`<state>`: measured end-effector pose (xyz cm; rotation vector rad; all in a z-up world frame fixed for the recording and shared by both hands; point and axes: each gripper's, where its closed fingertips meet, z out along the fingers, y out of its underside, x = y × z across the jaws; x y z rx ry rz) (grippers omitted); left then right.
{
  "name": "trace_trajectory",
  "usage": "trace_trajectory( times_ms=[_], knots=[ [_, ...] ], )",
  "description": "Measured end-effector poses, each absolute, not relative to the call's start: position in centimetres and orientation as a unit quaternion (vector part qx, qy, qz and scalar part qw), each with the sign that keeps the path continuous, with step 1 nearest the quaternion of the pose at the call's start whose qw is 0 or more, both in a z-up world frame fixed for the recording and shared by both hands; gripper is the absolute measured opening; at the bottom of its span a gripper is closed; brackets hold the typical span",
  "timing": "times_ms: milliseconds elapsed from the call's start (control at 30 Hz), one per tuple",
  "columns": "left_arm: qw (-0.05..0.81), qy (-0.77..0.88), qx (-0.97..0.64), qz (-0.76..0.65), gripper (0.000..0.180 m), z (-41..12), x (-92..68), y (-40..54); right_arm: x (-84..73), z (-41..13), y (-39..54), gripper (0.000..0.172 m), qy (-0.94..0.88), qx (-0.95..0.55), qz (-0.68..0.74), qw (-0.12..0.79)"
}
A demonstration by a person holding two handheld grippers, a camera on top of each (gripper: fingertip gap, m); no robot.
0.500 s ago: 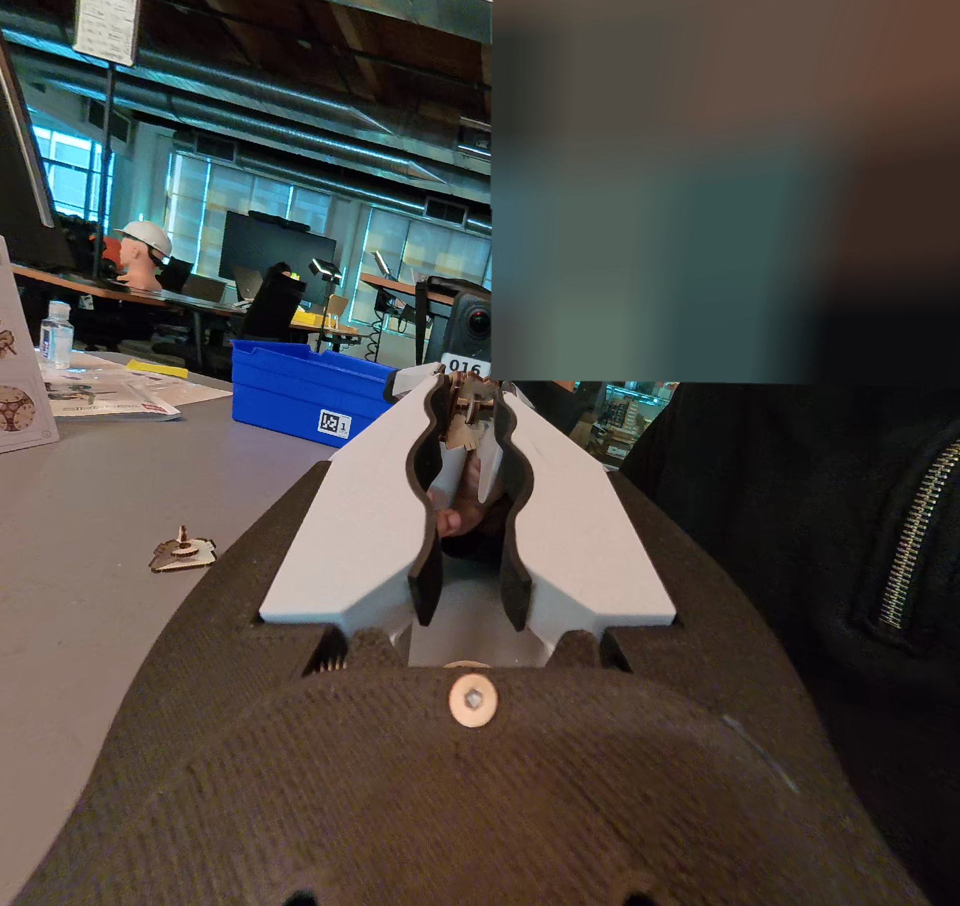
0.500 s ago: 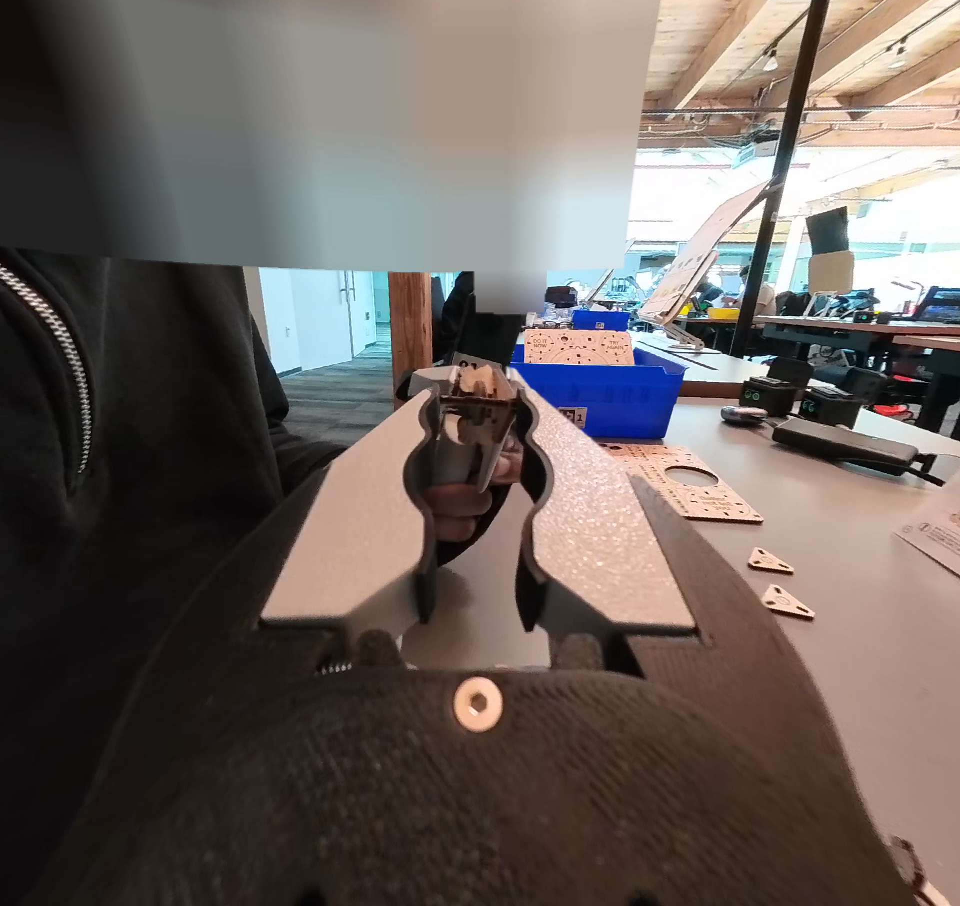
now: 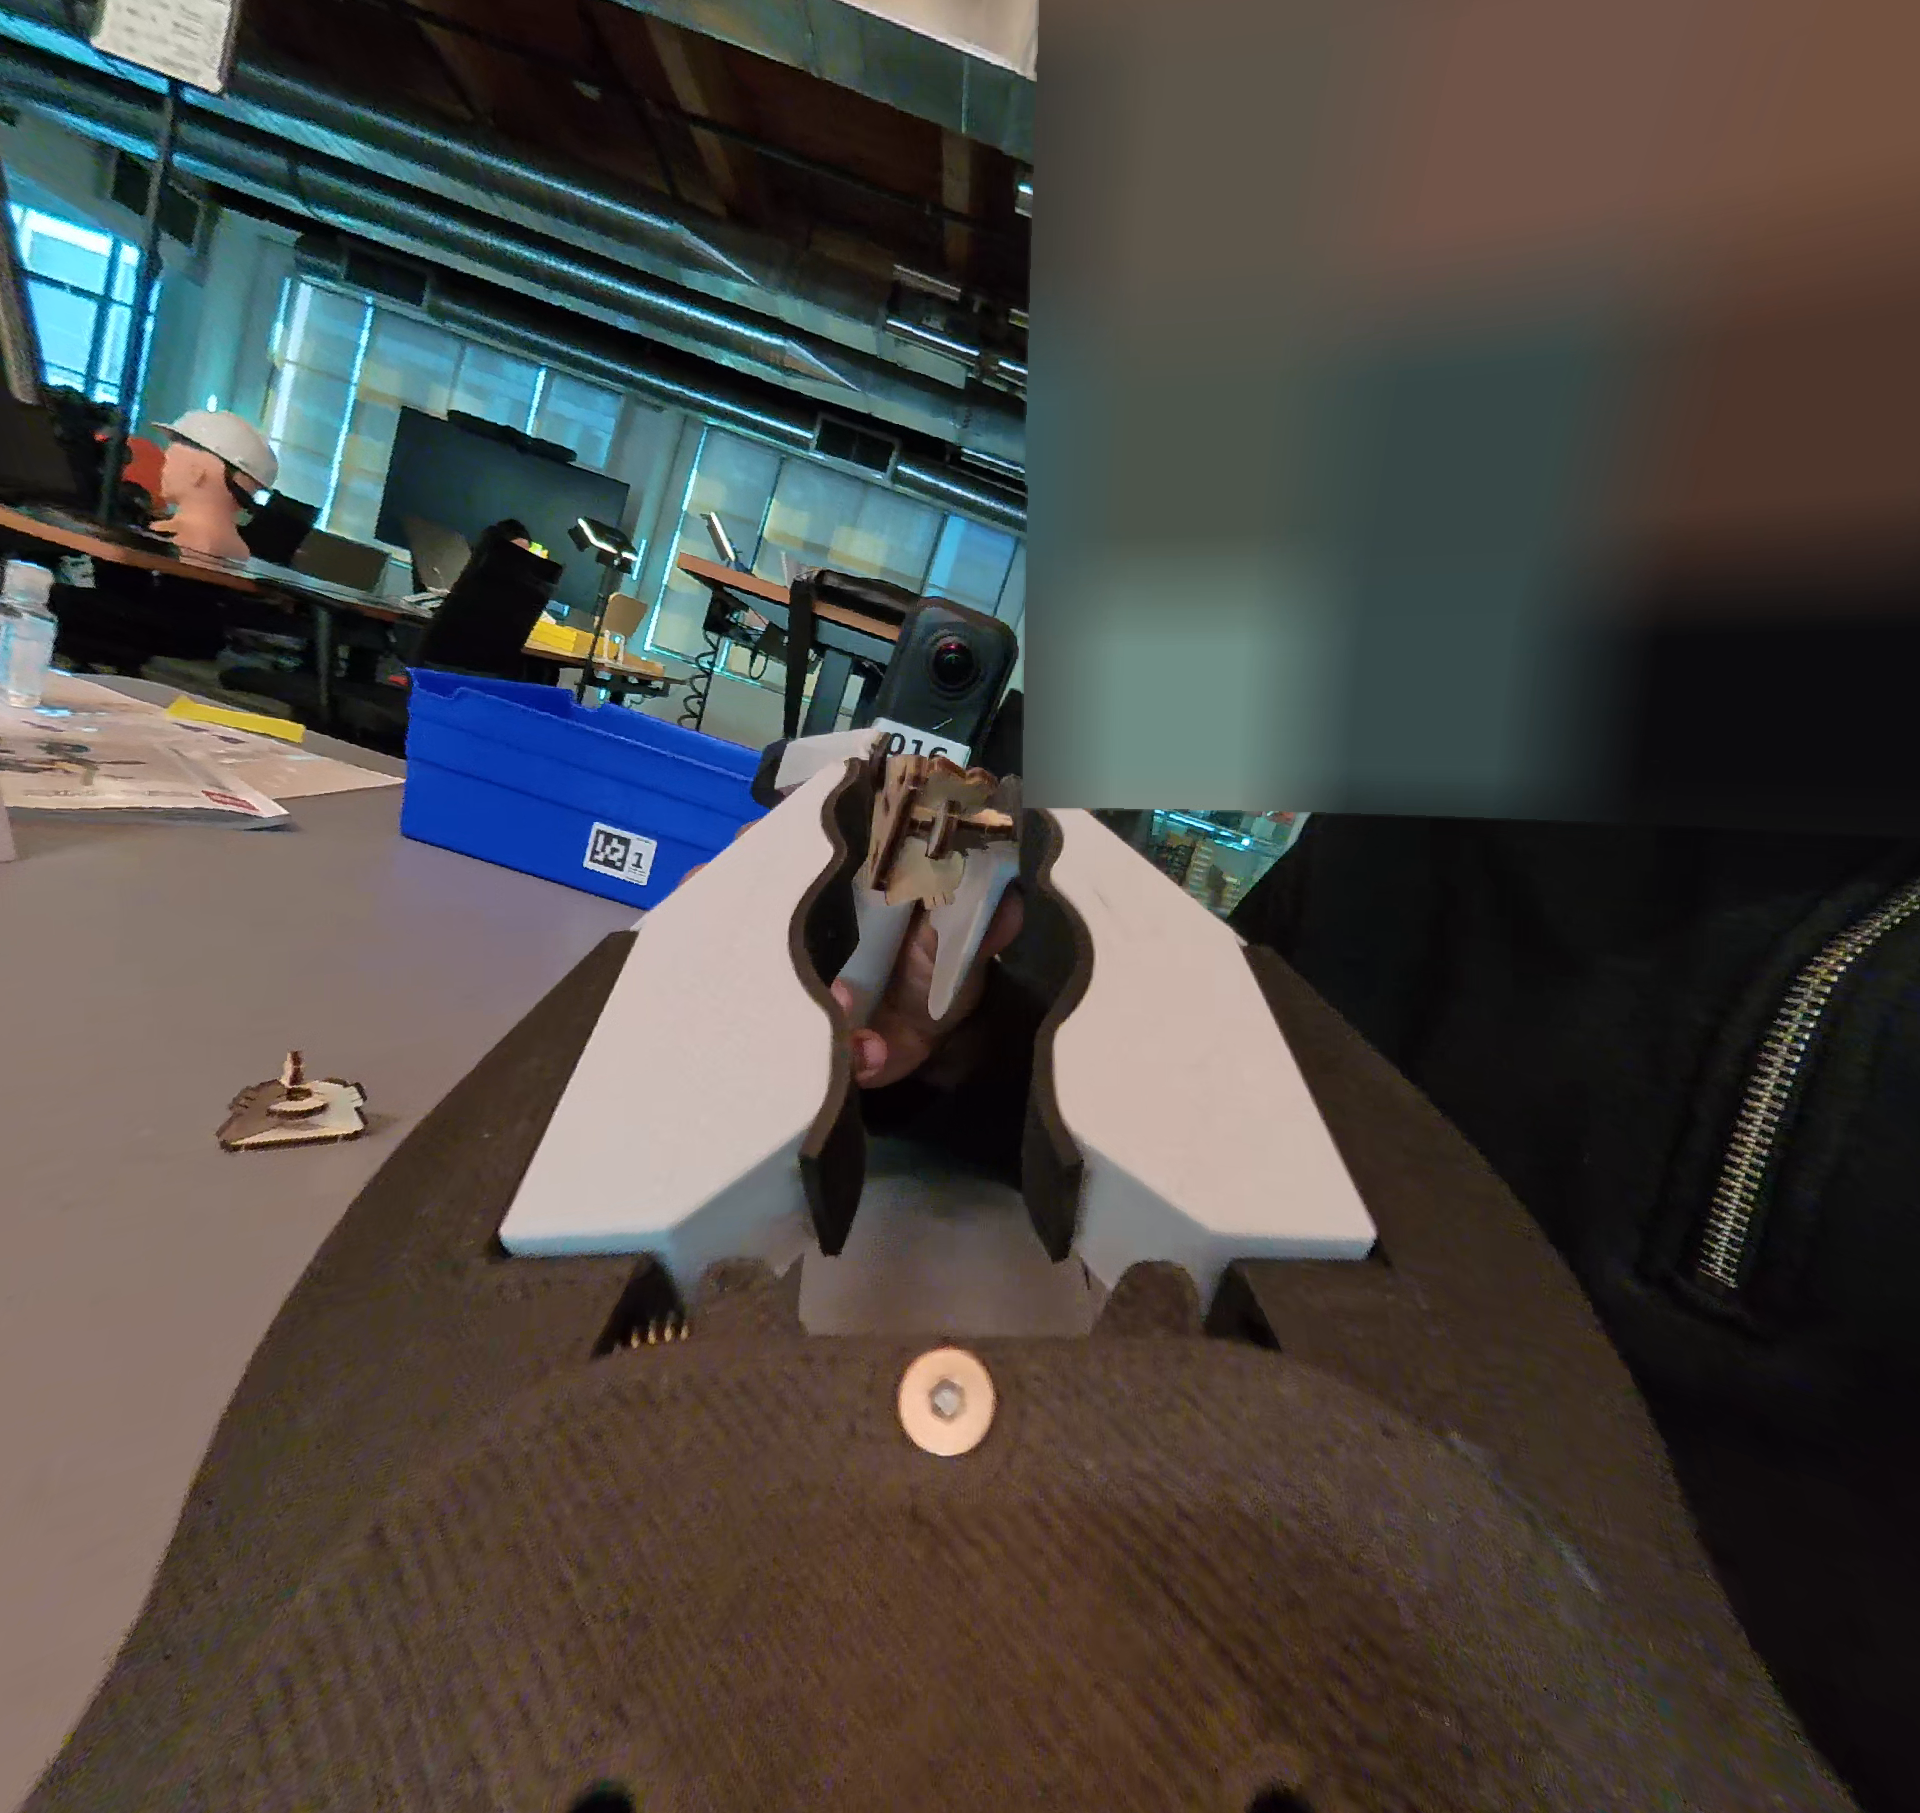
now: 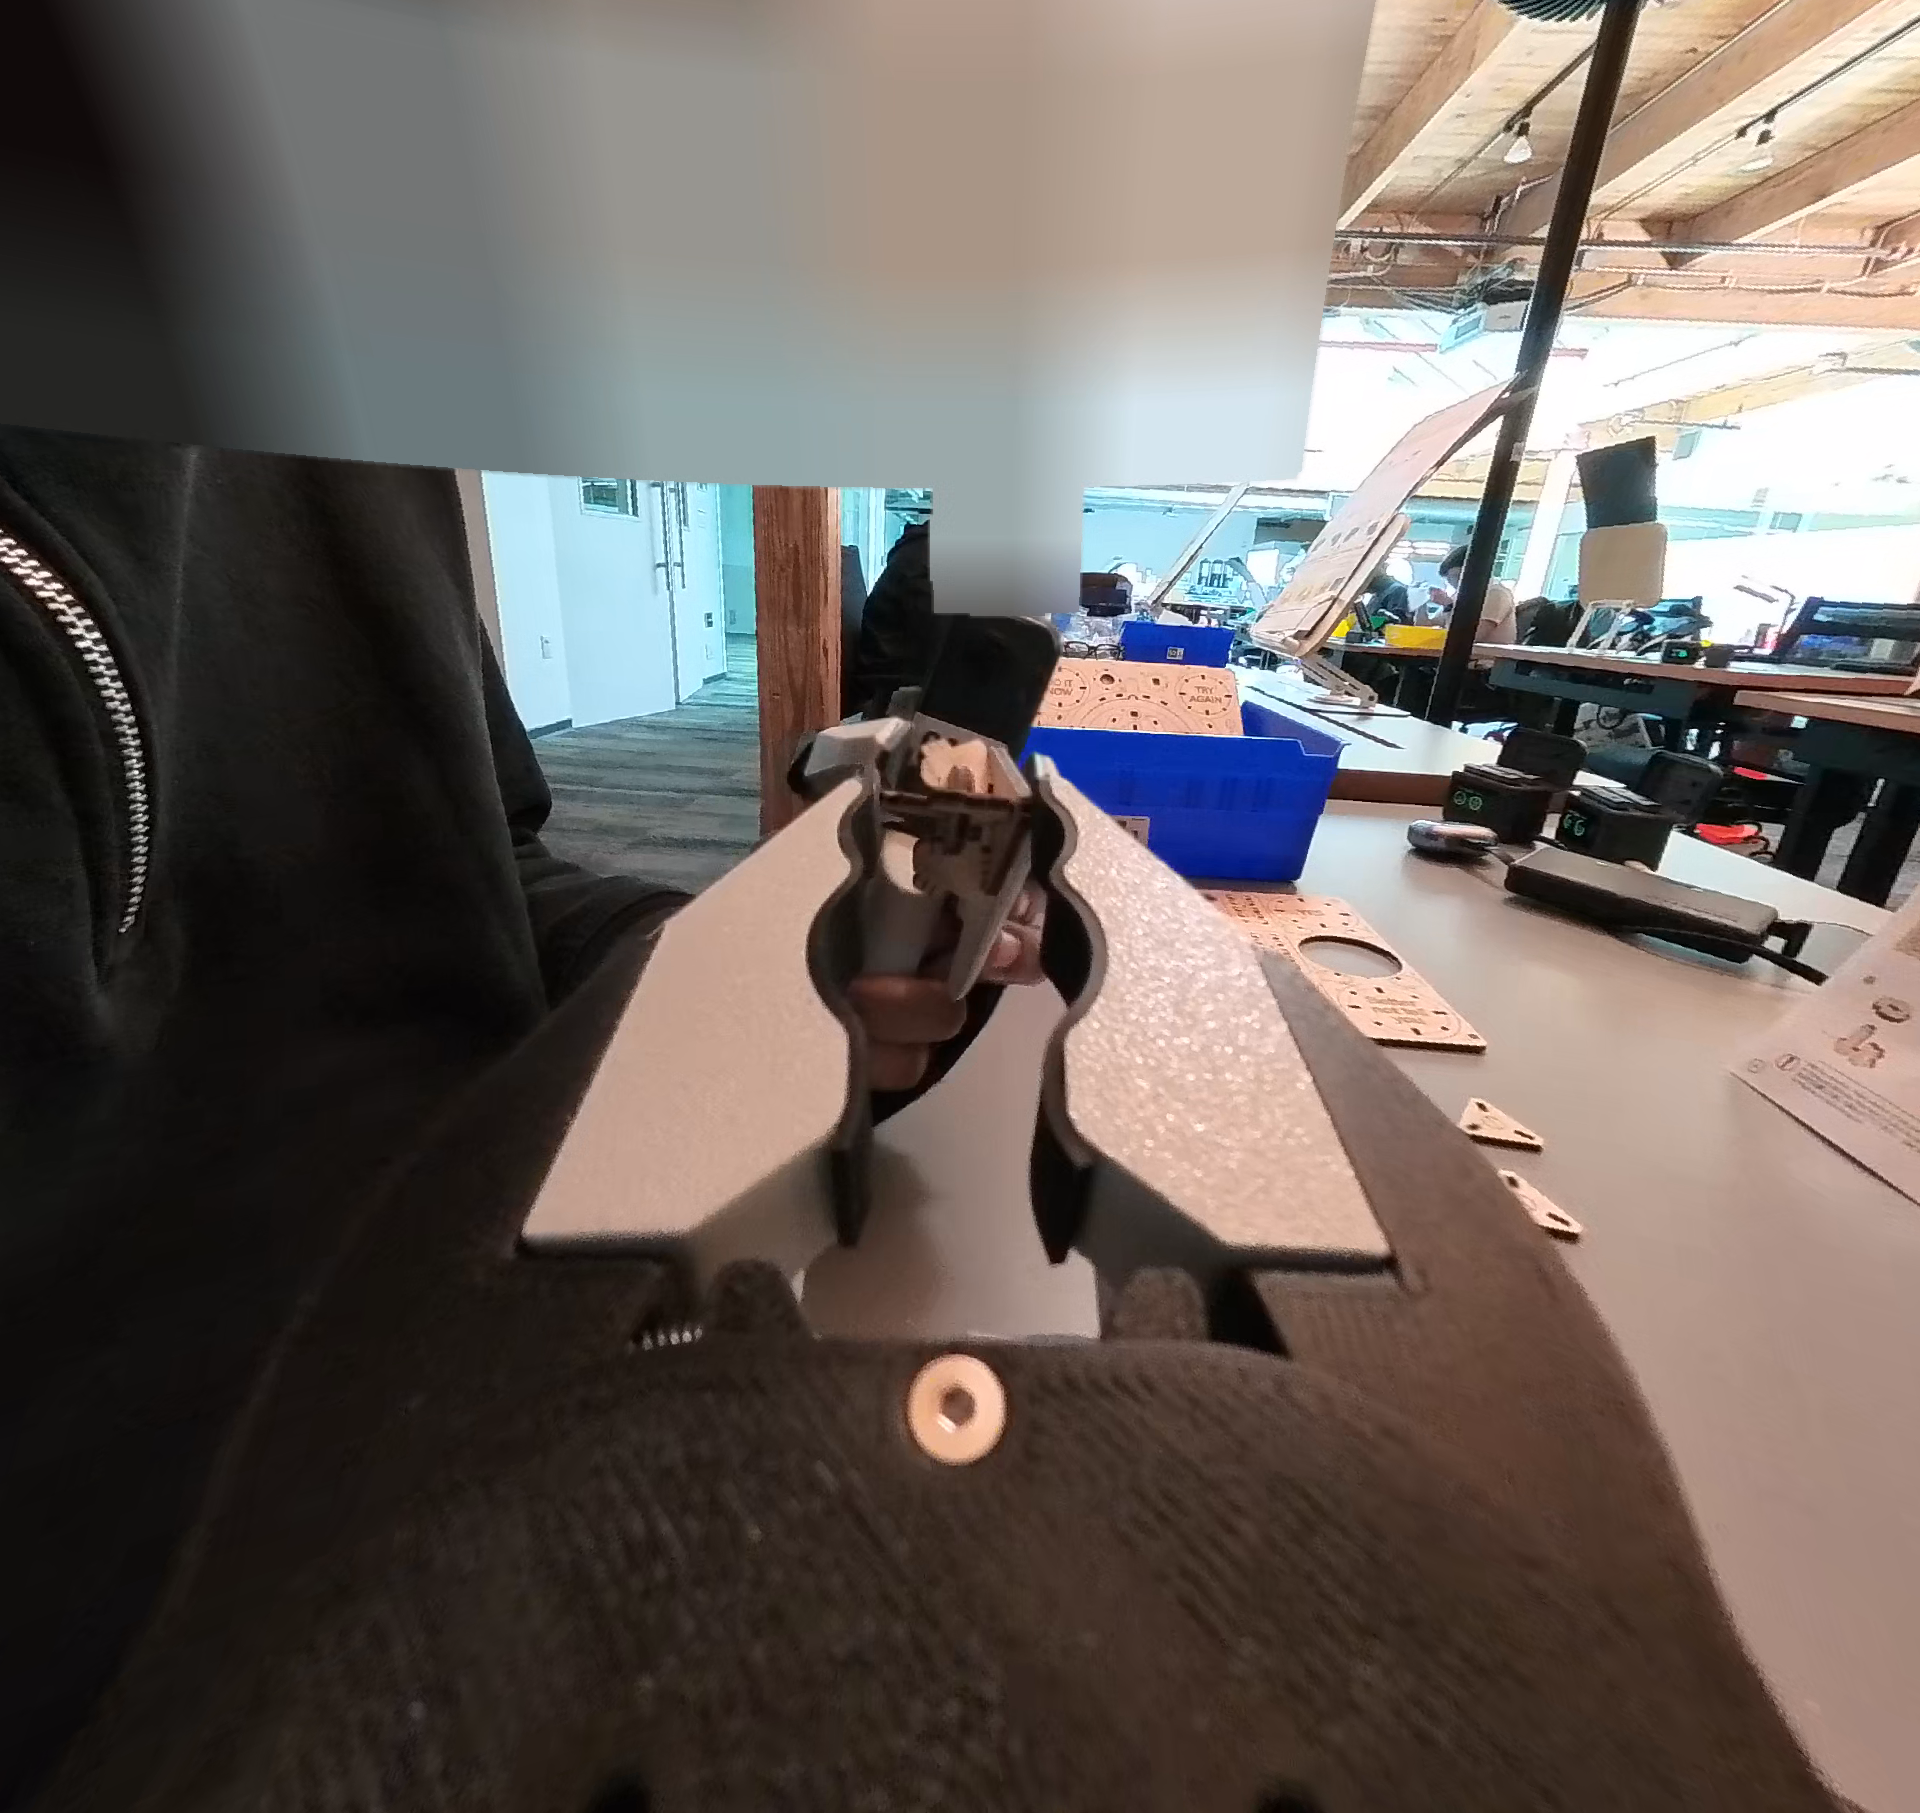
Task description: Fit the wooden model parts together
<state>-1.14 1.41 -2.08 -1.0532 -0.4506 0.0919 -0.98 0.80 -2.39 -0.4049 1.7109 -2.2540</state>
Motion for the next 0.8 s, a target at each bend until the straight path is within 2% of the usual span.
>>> trace_trajectory(
  times_ms=[233,367,800],
  knots=[
    [0.839,-0.215,-0.497,0.044,0.026,-2.1,-1.2,1.3,-0.8,-2.7,0.7,0.027,0.6,-0.148,-0.774,0.138],
    [0.836,-0.216,-0.502,0.047,0.016,-2.2,-1.2,1.4,-1.0,-2.7,0.8,0.027,0.604,-0.151,-0.773,0.126],
    [0.818,-0.226,-0.527,0.052,0.015,-3.1,-1.6,1.9,-1.2,-2.8,1.1,0.027,0.613,-0.157,-0.767,0.11]
  ],
)
